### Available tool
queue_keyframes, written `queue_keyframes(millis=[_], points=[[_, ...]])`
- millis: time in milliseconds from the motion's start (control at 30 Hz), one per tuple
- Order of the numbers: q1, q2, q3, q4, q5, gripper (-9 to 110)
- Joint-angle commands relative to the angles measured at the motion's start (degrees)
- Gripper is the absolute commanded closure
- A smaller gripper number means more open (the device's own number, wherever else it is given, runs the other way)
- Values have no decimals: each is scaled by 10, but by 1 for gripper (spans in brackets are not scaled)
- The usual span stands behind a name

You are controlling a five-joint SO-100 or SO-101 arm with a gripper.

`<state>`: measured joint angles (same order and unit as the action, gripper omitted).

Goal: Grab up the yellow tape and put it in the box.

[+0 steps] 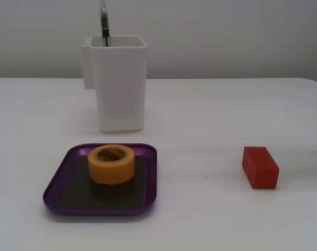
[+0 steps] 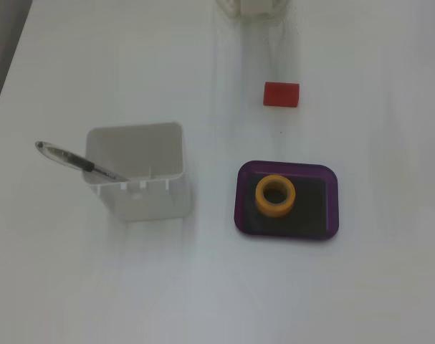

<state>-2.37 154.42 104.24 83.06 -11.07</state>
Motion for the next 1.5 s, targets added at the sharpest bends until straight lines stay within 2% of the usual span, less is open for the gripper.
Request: queue_keyframes(millis=[0,233,400,567,767,1267,1400,1467], points=[[-2,134,135,-15,3,92],[-1,367,409,-149,3,92],[-1,443,518,-174,4,92],[-1,428,565,-171,11,92],[-1,428,618,-166,87,92],[-1,428,694,-166,84,93],[-1,428,702,-166,84,103],[-1,428,702,-167,83,101]])
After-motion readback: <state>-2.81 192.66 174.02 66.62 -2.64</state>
